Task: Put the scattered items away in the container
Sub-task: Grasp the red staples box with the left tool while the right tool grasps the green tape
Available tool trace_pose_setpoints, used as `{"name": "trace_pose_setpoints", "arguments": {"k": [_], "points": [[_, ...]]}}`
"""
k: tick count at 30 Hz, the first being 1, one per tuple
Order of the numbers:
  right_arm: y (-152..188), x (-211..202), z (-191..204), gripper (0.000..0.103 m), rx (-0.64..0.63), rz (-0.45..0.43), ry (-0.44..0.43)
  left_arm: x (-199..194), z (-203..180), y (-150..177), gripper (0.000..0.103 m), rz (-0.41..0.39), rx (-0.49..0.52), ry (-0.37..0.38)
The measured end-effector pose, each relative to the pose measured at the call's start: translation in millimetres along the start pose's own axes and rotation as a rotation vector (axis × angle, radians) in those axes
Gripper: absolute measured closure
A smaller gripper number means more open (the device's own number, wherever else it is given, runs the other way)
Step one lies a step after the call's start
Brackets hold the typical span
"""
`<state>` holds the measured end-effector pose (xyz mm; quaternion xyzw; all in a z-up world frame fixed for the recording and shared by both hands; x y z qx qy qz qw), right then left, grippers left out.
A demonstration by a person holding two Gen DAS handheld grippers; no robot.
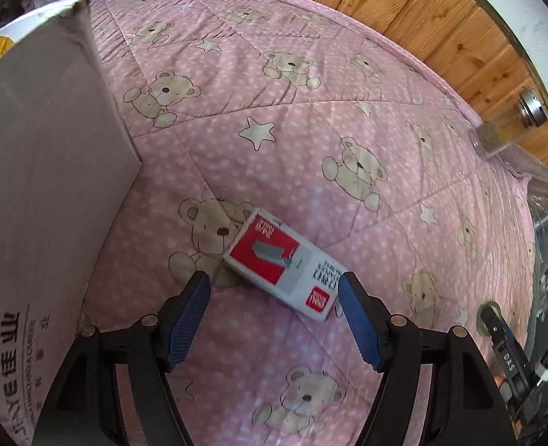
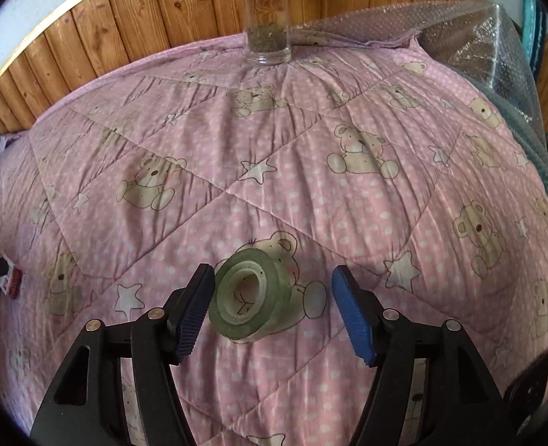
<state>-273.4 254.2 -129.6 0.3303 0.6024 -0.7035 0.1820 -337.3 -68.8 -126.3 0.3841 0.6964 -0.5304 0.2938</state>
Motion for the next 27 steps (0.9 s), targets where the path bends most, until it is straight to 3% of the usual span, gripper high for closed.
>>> {"name": "trace_pose_setpoints", "arguments": {"k": [2, 4, 6, 7, 8, 10, 15, 18, 20, 27], "points": [[2, 4, 4, 0.035, -0.035, 0.0, 0.013, 10, -6, -1, 0.021, -0.017, 0.024, -0.025], [3, 4, 6, 0.036, -0.053, -0.015, 0.016, 16, -19, 1, 0.018, -0.033, 0.101, -0.063], [2, 2, 4, 0.043, -0.046, -0.025, 0.02, 19, -31, 6, 0.018, -0.063, 0.19, -0.094], [2, 1, 3, 0.052, -0.048, -0.031, 0.026, 19, -37, 10, 0.018, -0.077, 0.232, -0.086], [2, 0, 3, 0.054, -0.047, -0.033, 0.024, 18, -40, 13, 0.026, -0.099, 0.277, -0.083], [2, -1, 3, 0.054, -0.049, -0.03, 0.012, 14, -42, 18, 0.026, -0.133, 0.324, -0.068], [1, -7, -15, 0.054, 0.062, -0.062, -0.038, 4, -36, 27, 0.026, -0.166, 0.352, -0.028], [-1, -11, -24, 0.067, 0.128, -0.066, -0.063, -4, -36, 27, 0.027, -0.179, 0.35, 0.008], [-2, -13, -24, 0.073, 0.135, -0.064, -0.067, -11, -34, 24, 0.027, -0.182, 0.337, 0.034], [1, -15, -14, 0.078, 0.095, -0.057, -0.084, -27, -32, 30, 0.027, -0.169, 0.32, 0.087]]}}
Point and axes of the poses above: each gripper's, at about its wrist camera, not at the fingertips, and x roughly the way its jaws point, z to its left, y to its underside, the point moved 1 cm from there along x, roughly the way its jaws point, and after that the axes turned 15 degrees about -z, right-handed, at the moved point
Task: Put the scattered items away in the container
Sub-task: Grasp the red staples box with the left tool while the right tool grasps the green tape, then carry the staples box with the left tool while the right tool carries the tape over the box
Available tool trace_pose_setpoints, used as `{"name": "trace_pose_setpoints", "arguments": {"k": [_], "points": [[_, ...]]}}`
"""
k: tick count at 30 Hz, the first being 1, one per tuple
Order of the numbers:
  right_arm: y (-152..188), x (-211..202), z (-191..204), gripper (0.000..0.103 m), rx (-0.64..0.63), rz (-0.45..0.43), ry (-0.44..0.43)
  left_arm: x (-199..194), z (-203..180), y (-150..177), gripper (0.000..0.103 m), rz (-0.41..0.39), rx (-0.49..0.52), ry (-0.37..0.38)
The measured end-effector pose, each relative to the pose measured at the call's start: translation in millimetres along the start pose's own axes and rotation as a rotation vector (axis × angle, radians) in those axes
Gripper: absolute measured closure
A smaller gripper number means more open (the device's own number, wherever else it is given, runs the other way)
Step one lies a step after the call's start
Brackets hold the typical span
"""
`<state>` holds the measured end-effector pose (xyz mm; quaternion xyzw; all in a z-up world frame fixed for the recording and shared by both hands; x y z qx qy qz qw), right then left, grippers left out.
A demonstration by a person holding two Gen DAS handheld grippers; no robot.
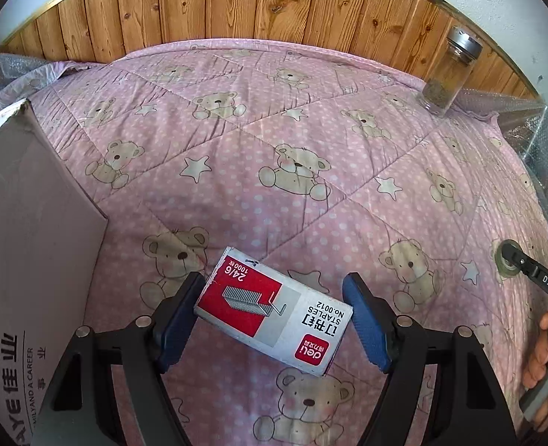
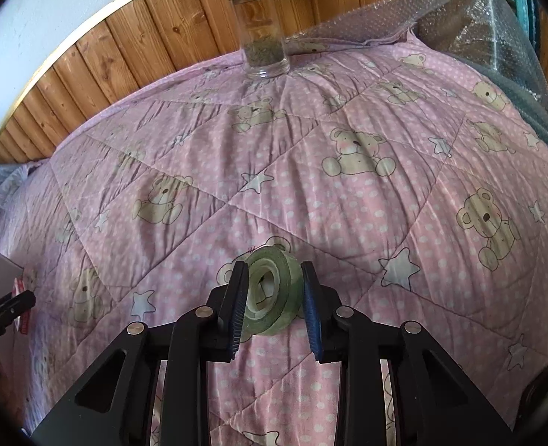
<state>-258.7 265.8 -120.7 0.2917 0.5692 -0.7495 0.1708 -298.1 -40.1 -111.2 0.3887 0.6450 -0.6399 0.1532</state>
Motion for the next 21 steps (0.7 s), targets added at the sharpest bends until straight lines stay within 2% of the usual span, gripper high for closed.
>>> {"name": "trace_pose_setpoints", "arguments": {"k": [1, 4, 11, 21], "points": [[0, -1, 2, 0.086, -0.004, -0.004, -0.012, -5, 1, 2, 0.027, -0.001, -0.002, 0.008], [-1, -11, 11, 0.093, -0.018, -0.019, -0.021, -22, 3, 4, 0.027, -0.023, -0.024, 0.036], [4, -48, 41, 0.093, -0.037, -0.059, -0.052, -60, 6, 2, 0.027, -0.064, -0.049, 0.102], [32, -113, 89, 0.093, -0.065, -0.084, -0.087, -118, 28, 22, 0.027, -0.082, -0.121, 0.174]]}}
Point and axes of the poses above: each gripper's, at about its wrist camera, not at the fingertips, and x roughly the way its jaws point, z to its left, y to its underside, the point moved 1 cm from there along x, roughly the way its jaws point, and after that the axes turned 15 degrees about -z, right-handed, at the moved point
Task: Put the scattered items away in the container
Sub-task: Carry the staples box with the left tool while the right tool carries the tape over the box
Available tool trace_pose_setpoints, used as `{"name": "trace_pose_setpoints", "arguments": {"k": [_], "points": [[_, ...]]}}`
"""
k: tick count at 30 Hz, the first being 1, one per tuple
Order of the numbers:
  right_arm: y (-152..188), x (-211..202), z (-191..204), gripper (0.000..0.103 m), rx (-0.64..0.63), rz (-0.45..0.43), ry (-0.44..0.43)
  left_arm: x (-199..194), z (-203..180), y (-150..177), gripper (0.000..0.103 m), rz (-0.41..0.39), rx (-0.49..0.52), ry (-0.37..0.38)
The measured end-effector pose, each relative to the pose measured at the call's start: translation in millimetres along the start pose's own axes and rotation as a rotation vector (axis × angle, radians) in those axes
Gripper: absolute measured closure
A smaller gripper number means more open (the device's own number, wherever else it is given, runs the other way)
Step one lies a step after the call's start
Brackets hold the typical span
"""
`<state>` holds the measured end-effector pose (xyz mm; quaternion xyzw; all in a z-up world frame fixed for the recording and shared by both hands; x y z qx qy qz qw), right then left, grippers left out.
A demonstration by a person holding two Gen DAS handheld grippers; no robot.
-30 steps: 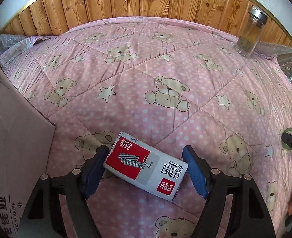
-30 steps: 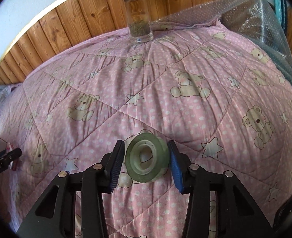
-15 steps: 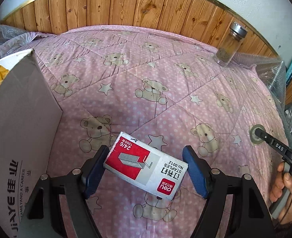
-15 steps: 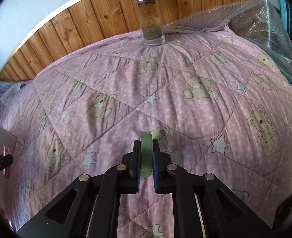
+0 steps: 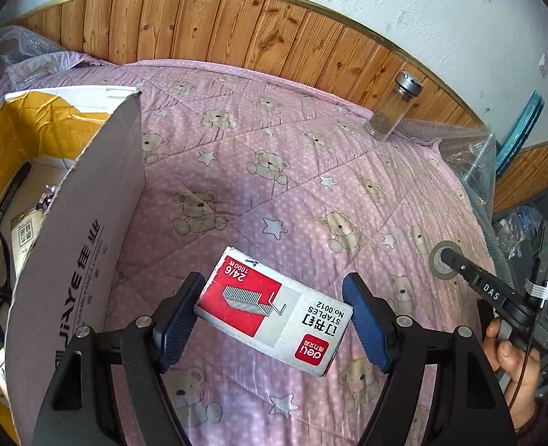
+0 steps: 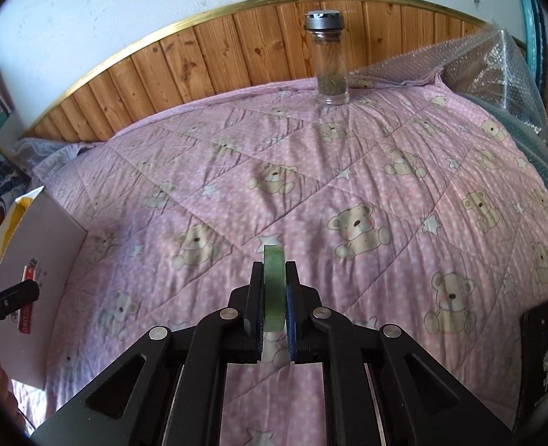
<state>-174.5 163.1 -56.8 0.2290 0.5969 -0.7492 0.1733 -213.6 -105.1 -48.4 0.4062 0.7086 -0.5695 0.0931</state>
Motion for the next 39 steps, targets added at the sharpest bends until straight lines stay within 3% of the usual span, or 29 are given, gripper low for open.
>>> {"name": "trace_pose_setpoints", "arguments": {"k": [18, 27, 39], "points": [[52, -96, 88, 0.093, -0.052, -0.01, -0.07, -113, -7, 28, 0.027, -0.078, 0.087, 0.032], [61, -131, 120, 0.093, -0.099, -0.033, -0.092, -153, -14, 30, 0.027, -0.134, 0.204, -0.035], [58, -174, 198, 0.093, -0.219, -0.088, -0.205, -191, 20, 27, 0.027, -0.16, 0.177, -0.112]]}}
Point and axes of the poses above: each gripper's, at about its wrist camera, not at the fingertips, and x roughly the way its jaws point, z to its left, y to its underside, the point moved 1 cm from there along x, roughly the way its jaws point, and after that the axes turned 15 degrees about -z, right-handed, at the moved point
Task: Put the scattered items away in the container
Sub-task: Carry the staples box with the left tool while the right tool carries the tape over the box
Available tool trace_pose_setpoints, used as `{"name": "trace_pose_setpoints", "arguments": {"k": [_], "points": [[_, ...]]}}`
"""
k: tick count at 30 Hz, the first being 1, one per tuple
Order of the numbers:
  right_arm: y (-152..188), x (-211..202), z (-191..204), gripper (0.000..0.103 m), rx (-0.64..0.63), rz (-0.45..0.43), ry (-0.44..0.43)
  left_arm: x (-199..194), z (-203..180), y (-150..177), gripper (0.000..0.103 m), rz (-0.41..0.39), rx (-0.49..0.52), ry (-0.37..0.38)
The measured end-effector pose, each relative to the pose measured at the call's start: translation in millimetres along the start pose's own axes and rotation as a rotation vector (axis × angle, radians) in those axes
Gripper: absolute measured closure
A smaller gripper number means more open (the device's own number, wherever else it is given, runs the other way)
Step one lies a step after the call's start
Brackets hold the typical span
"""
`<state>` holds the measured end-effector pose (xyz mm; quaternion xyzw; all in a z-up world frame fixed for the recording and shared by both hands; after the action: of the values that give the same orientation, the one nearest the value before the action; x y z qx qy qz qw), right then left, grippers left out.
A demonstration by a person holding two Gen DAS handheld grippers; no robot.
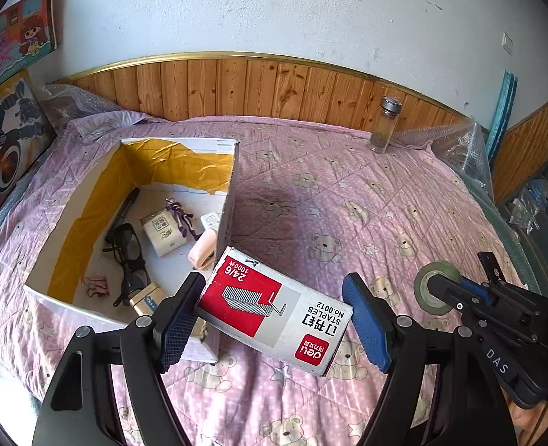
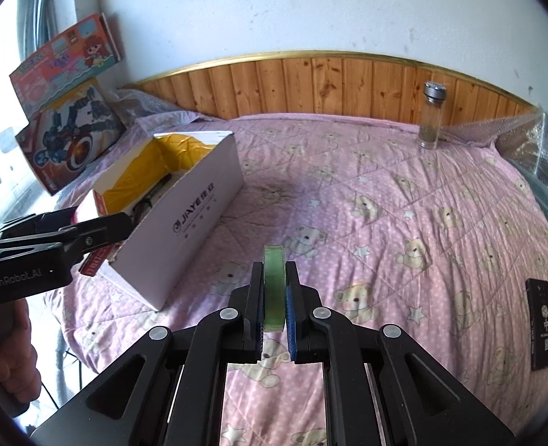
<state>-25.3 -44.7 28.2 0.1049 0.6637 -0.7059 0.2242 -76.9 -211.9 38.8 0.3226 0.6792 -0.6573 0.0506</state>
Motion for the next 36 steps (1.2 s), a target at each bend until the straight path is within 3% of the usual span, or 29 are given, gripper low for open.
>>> {"name": "trace_pose_setpoints", "arguments": {"k": [19, 31, 36], "points": [[-59, 13, 115, 0.093, -0.16, -0.067, -0.185, -30, 78, -26, 0.027, -0.081, -0.083, -0.086], [-85, 61, 146, 0.093, -0.151, -0.039, -0.258, -14, 119, -41, 0.027, -0.08, -0.114, -0.142], [-94, 93, 152, 0.093, -0.146, -0.01, -0.271, 8, 139, -40, 0.027, -0.03, -0.19, -0.136]]}}
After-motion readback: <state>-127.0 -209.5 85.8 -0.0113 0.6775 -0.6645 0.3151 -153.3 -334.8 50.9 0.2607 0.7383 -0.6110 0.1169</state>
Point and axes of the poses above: each gripper's, at about its wrist camera, not at the fingertips, and x roughly the way its jaws point, z to its left, y to its underside, the point moved 1 cm from there along x, roughly the way its jaws point, and after that the axes turned 15 degrees about -z, right-handed, at the moved point
